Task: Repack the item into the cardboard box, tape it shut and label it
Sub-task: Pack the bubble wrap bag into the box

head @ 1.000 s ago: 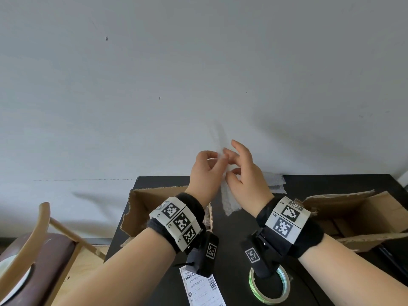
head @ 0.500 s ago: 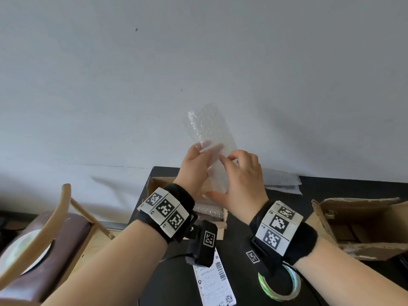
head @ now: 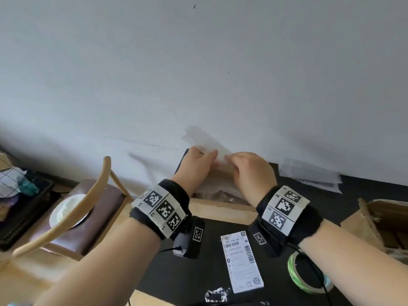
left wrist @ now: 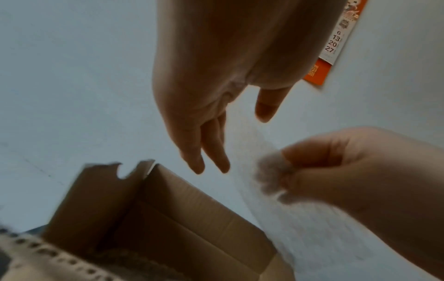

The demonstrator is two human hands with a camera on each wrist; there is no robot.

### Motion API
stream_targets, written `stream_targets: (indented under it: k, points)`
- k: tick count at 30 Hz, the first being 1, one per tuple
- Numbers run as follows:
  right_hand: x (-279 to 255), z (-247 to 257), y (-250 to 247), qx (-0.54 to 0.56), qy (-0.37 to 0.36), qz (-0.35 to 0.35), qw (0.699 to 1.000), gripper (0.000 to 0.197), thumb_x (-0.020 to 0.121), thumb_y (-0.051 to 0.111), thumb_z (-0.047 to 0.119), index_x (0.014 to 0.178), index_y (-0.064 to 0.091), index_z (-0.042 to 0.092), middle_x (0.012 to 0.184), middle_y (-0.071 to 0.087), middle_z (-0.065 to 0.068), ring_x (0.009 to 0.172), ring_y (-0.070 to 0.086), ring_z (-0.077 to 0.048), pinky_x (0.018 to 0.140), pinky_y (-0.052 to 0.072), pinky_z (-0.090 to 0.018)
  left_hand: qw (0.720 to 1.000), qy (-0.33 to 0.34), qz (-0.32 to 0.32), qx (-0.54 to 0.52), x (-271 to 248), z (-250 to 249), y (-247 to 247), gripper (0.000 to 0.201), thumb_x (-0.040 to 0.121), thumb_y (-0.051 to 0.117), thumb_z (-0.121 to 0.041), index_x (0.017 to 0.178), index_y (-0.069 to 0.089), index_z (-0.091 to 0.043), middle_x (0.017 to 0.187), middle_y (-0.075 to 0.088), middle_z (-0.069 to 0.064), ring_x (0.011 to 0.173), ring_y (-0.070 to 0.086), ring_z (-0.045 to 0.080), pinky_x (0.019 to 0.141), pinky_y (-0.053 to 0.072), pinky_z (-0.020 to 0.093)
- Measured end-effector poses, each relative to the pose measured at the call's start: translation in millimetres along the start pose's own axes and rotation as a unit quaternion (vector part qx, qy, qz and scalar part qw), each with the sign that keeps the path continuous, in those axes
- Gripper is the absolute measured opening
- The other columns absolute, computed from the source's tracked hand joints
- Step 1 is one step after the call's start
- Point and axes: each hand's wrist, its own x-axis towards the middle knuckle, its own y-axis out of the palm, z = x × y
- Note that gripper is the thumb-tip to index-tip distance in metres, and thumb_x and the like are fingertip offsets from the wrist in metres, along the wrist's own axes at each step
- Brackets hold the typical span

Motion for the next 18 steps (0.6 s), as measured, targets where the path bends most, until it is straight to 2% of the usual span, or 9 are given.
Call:
stream_targets:
  k: [2,4,6,8,10,12,14,16,18]
  points:
    - [-7,-4,8,-0.048,0.004,0.079,0.996,0.036,0.09,0.043,0.001,0.116,0.063,0.014,0.116,0.064,-0.008,0.11,0.057,-0.026,0.09,0.048,-0.039,0.998,0.01,-0.045,0.054,2,8,-9,0.035,0.091,0.057,-0.026,0.122,0.046,-0.012,0.109,0.049,0.003,0.102,0.052,0.019,0.093,0.046,0.035]
    - [-12,-9,17,-0.085,0.024,0.165,0.982,0.04,0.09,0.043,0.0,0.123,0.059,0.015,0.126,0.059,-0.008,0.116,0.054,-0.025,0.097,0.045,-0.036,0.992,0.044,-0.065,0.097,0,16,-16,0.058,0.092,0.055,-0.024,0.142,0.028,-0.01,0.13,0.042,0.004,0.119,0.045,0.018,0.096,0.039,0.028]
    - [-15,-14,23,-0.126,0.04,0.216,0.967,0.041,0.09,0.043,-0.002,0.125,0.057,0.015,0.129,0.057,-0.007,0.119,0.053,-0.025,0.098,0.045,-0.035,0.974,0.124,-0.058,0.18,-4,25,-20,0.051,0.093,0.053,-0.019,0.139,0.034,-0.01,0.138,0.039,0.006,0.126,0.041,0.019,0.102,0.033,0.024]
    - [-15,-18,29,-0.16,0.053,0.258,0.951,0.043,0.092,0.043,0.0,0.13,0.052,0.016,0.132,0.055,-0.006,0.12,0.052,-0.025,0.1,0.044,-0.036,0.932,0.205,-0.029,0.297,-8,34,-18,0.034,0.093,0.047,-0.014,0.127,0.052,-0.012,0.132,0.046,0.004,0.122,0.044,0.016,0.099,0.031,0.018]
    - [-12,-20,33,-0.185,0.065,0.296,0.935,0.045,0.092,0.043,0.001,0.134,0.049,0.017,0.134,0.053,-0.006,0.122,0.052,-0.026,0.101,0.043,-0.036,0.887,0.251,0.031,0.387,-10,44,-11,0.03,0.095,0.041,-0.015,0.118,0.061,-0.015,0.125,0.055,0.0,0.117,0.049,0.016,0.097,0.039,0.025]
    - [-4,-20,40,-0.204,0.082,0.324,0.92,0.042,0.092,0.045,0.003,0.132,0.051,0.015,0.131,0.055,-0.008,0.12,0.053,-0.027,0.098,0.044,-0.036,0.84,0.244,0.112,0.471,-12,53,-2,0.032,0.099,0.036,-0.023,0.118,0.06,-0.016,0.128,0.055,0.0,0.119,0.049,0.018,0.098,0.042,0.034]
    - [1,-16,45,-0.226,0.094,0.371,0.896,0.034,0.091,0.051,0.006,0.124,0.056,0.011,0.127,0.057,-0.009,0.118,0.053,-0.029,0.096,0.043,-0.038,0.794,0.199,0.174,0.547,-9,65,7,0.036,0.1,0.032,-0.038,0.118,0.055,-0.016,0.127,0.053,0.005,0.117,0.05,0.023,0.095,0.044,0.039]
    - [0,-13,50,-0.258,0.078,0.394,0.878,0.029,0.089,0.054,0.011,0.119,0.058,0.011,0.125,0.055,-0.005,0.118,0.052,-0.028,0.085,0.043,-0.039,0.78,0.13,0.199,0.579,-5,77,12,0.053,0.096,0.024,-0.056,0.114,0.053,-0.015,0.118,0.055,0.008,0.106,0.055,0.026,0.088,0.047,0.041]
    - [-6,-13,52,-0.271,0.037,0.369,0.889,0.027,0.091,0.05,0.019,0.116,0.06,0.013,0.125,0.05,-0.004,0.118,0.045,-0.027,0.08,0.037,-0.039,0.771,0.103,0.219,0.589,2,89,13,0.072,0.087,0.017,-0.07,0.119,0.052,-0.016,0.12,0.055,0.01,0.106,0.056,0.028,0.087,0.048,0.041]
